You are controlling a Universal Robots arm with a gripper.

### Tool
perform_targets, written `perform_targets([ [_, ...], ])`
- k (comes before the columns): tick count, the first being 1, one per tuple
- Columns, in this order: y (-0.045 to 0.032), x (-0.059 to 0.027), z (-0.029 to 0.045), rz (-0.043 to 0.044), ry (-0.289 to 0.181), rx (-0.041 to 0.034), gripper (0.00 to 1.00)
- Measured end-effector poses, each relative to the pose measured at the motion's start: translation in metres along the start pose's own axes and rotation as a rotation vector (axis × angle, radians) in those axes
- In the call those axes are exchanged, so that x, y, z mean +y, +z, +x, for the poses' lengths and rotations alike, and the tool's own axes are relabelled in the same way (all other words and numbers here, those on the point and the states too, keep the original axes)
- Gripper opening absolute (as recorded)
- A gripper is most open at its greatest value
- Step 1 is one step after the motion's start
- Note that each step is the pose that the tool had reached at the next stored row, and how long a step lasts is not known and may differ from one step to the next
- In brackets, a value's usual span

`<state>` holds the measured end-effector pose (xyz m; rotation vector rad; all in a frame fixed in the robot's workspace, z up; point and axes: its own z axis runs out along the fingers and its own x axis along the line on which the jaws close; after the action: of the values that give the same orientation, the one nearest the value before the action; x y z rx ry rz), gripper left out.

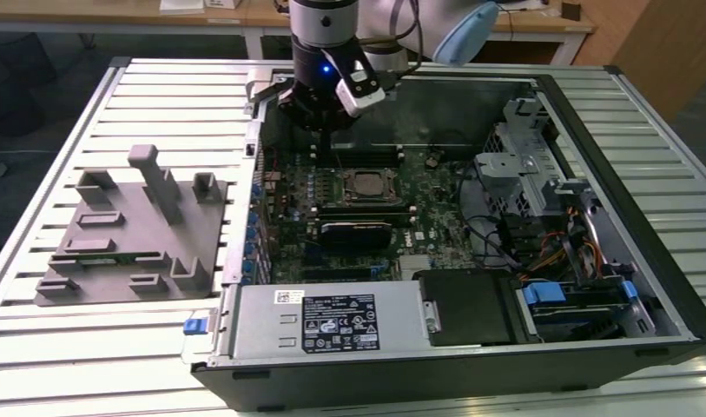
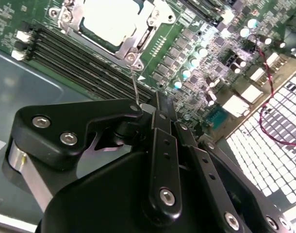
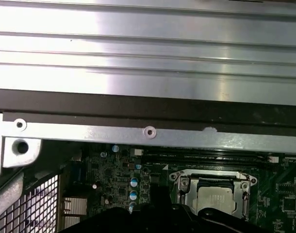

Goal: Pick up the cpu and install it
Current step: 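Install the first cpu locking lever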

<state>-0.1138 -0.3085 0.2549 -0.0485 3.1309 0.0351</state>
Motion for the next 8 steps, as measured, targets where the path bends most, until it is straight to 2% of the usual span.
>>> perform_targets([
  [4, 0.0, 0.0009, -0.0004, -0.0019, -0.006, -0.0103, 0.11],
  [8, 0.0, 0.0009, -0.0047, -0.0022, -0.007, -0.0116, 0.11],
])
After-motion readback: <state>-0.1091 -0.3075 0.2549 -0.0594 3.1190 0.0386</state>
